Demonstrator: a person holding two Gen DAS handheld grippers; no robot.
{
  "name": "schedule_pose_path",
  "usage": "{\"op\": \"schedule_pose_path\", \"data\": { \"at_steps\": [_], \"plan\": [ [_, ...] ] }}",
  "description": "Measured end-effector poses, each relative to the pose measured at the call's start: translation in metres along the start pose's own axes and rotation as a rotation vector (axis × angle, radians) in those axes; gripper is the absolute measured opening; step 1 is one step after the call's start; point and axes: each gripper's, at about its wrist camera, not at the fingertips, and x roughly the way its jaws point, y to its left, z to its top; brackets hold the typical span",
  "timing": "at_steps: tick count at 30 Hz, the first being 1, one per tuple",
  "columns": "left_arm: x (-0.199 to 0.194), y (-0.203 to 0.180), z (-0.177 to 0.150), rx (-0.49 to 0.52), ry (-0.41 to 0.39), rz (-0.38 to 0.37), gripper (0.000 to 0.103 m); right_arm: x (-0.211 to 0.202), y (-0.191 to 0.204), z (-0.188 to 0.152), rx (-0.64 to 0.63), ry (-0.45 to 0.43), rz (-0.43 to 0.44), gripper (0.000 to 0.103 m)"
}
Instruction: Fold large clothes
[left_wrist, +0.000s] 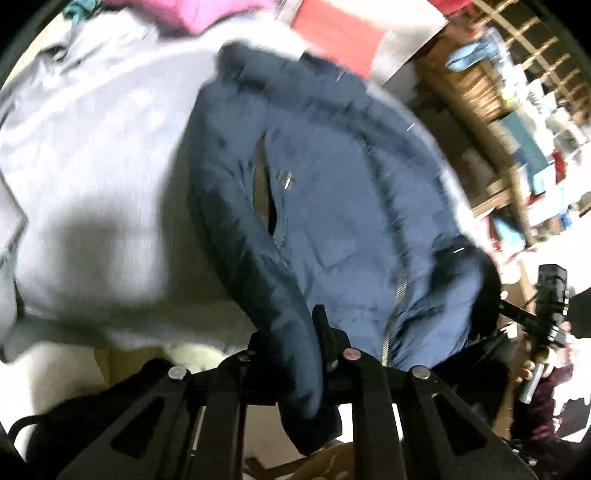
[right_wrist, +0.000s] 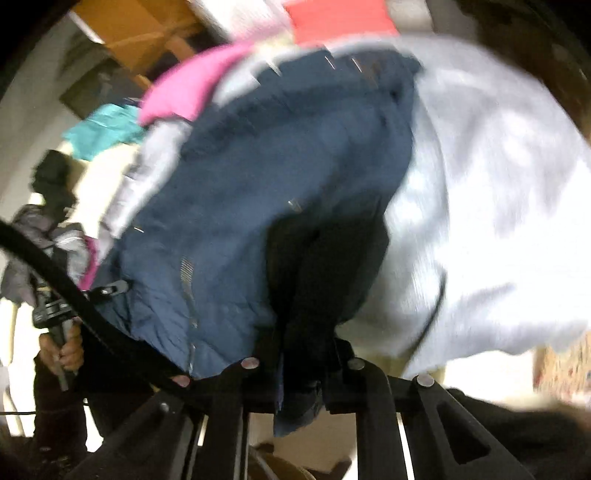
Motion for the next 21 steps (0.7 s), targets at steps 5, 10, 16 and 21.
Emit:
{"op": "schedule_pose_path", "data": {
  "at_steps": [5, 10, 16, 21],
  "plan": [
    [-0.044, -0.021, 0.042, 0.03, -0.129, -0.085, 0.014, -0.05, 0.01, 0.047, -0.007, -0.242, 0.139, 0.015],
    [-0.059, -0.021, 0.096, 0.017, -0.261, -0.087, 0.013, -0.065, 0.007, 0.094, 0.048, -0.43, 0.158, 0.015],
    [-0.039, -0.019, 0.149, -0.086, -0.388, -0.075, 0.013, -0.056, -0.021, 0.139, 0.187, -0.592, 0.143, 0.015],
    [-0.007, -0.017, 0.193, -0.135, -0.478, -0.014, 0.013, -0.028, -0.04, 0.185, 0.264, -0.642, 0.077, 0.015]
  ]
}}
